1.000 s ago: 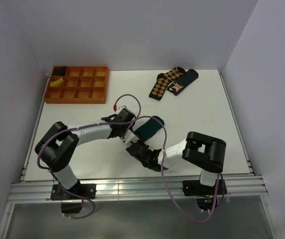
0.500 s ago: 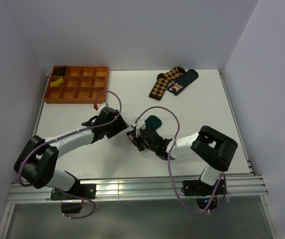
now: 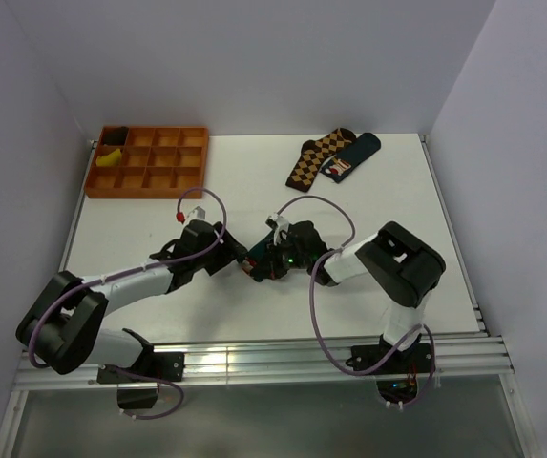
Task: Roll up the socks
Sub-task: Roll the sock at the center of the board.
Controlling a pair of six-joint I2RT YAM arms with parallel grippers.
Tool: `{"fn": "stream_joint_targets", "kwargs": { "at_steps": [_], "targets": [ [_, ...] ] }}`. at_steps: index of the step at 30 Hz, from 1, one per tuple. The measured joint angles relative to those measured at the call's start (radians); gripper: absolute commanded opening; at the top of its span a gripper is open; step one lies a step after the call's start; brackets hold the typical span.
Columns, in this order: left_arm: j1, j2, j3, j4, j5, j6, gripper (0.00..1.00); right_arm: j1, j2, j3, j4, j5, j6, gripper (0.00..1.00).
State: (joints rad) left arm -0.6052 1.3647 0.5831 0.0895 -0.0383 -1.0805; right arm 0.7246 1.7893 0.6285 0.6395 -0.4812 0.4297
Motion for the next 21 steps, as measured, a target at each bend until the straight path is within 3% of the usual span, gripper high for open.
{"fn": "stream_joint_targets", "kwargs": {
  "at_steps": [10, 21],
  "targets": [
    [-0.039, -0.003, -0.046, 0.066, 0.015, -0.018, 0.68, -0.095, 0.122, 0.013, 0.132, -0.223, 0.199, 0.0],
    [-0.041, 0.068, -0.055, 0.087, 0.014, -0.025, 0.67, -0.145, 0.196, 0.034, 0.188, -0.327, 0.322, 0.0]
  ]
}}
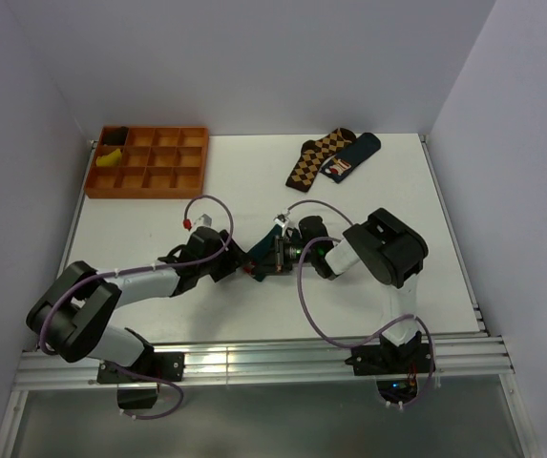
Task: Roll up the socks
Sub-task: Roll the sock at the center of the board.
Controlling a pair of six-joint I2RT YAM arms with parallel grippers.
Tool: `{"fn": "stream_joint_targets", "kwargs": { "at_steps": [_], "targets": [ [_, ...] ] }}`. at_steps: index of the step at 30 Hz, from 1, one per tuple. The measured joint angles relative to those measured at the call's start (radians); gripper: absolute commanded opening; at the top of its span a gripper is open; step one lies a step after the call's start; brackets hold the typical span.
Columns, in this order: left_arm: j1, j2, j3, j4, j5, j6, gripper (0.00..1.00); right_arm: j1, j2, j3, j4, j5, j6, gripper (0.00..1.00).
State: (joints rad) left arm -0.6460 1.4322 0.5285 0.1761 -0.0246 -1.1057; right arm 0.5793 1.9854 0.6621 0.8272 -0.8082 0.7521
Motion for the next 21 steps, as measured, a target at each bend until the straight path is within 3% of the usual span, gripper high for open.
{"fn": "stream_joint_targets", "kwargs": {
  "at_steps": [9, 21],
  "targets": [
    [0.0, 0.038, 0.0, 0.062, 0.0, -0.014, 0.65, -0.021, 0.037, 0.0, 0.053, -0.043, 0.063, 0.0],
    [0.0, 0.072, 0.015, 0.08, -0.018, -0.02, 0.53, -0.032, 0.054, -0.002, 0.079, -0.064, 0.095, 0.0]
  ]
}}
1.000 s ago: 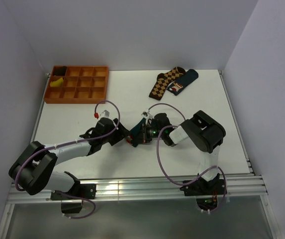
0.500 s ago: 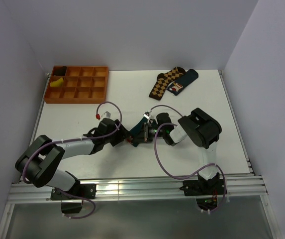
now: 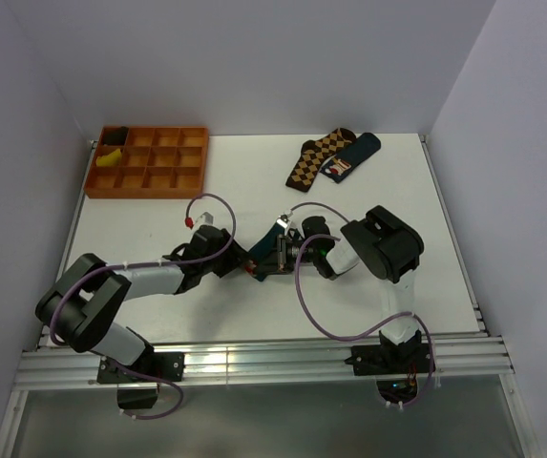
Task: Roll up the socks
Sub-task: Roll the sock at the center of the board.
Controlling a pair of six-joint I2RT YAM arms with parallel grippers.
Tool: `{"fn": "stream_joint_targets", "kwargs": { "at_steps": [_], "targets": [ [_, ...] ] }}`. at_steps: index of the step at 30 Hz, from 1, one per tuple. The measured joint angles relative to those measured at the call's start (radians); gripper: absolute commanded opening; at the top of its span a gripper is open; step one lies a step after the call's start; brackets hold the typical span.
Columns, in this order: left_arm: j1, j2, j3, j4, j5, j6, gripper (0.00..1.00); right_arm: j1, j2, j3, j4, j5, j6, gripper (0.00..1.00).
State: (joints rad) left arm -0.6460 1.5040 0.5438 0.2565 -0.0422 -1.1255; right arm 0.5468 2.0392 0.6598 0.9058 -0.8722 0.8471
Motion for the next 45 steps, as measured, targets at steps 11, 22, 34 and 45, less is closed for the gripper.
{"fn": "stream_joint_targets", "kwargs": {
  "at_steps": [11, 22, 34, 45],
  "targets": [
    [-0.001, 0.031, 0.0, 0.015, -0.003, -0.016, 0.14, -0.003, -0.002, 0.0, -0.006, -0.002, 0.001, 0.04],
    [-0.049, 0.032, 0.087, -0.113, -0.036, 0.044, 0.0, 0.023, -0.32, -0.076, -0.304, 0.24, -0.206, 0.42],
    [-0.081, 0.039, 0.196, -0.311, -0.113, 0.129, 0.0, 0.281, -0.652, -0.088, -0.534, 0.797, -0.566, 0.56],
    [-0.086, 0.084, 0.25, -0.369, -0.113, 0.142, 0.0, 0.535, -0.574, -0.12, -0.462, 1.152, -0.767, 0.54]
  ]
}}
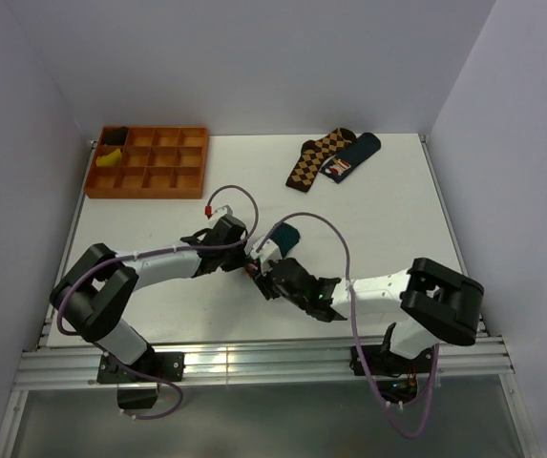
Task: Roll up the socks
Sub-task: Roll the sock at the center of the board.
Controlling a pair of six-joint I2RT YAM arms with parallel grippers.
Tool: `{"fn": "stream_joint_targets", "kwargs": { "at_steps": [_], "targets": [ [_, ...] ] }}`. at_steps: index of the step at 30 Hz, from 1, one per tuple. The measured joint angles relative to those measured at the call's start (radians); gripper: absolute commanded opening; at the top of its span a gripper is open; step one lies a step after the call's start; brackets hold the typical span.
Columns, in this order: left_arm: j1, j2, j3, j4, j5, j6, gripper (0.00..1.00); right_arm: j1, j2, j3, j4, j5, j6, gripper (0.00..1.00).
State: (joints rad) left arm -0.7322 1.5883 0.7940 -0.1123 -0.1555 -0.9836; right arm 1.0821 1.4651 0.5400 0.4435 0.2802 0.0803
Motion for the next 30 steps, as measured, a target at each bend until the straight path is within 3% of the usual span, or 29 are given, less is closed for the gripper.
{"fn": "stream_joint_targets", "kwargs": {
  "at_steps": [5, 16, 19, 22, 23, 26, 30],
  "targets": [
    [0.0, 0.004, 0.009, -0.013, 0.0, 0.001, 0.0, 0.1, 0.118, 0.047, 0.013, 0.104, -0.084, 0.56],
    [0.0, 0.01, 0.016, -0.02, 0.001, 0.003, 0.0, 0.142, 0.28, 0.14, 0.024, 0.256, -0.175, 0.55],
    [0.0, 0.012, 0.018, -0.02, 0.003, 0.003, 0.0, 0.149, 0.301, 0.149, 0.026, 0.288, -0.18, 0.48],
    [0.0, 0.012, 0.018, -0.019, 0.005, 0.003, 0.0, 0.149, 0.318, 0.159, 0.023, 0.32, -0.18, 0.32],
    [0.0, 0.012, 0.018, -0.018, 0.006, 0.003, 0.0, 0.149, 0.323, 0.164, 0.02, 0.33, -0.179, 0.21],
    [0.002, 0.011, 0.018, -0.014, 0.008, 0.003, 0.02, 0.151, 0.33, 0.167, 0.02, 0.344, -0.171, 0.02],
    [0.002, 0.003, 0.002, 0.008, 0.006, -0.001, 0.11, 0.149, 0.329, 0.167, 0.019, 0.335, -0.151, 0.0]
  ]
}}
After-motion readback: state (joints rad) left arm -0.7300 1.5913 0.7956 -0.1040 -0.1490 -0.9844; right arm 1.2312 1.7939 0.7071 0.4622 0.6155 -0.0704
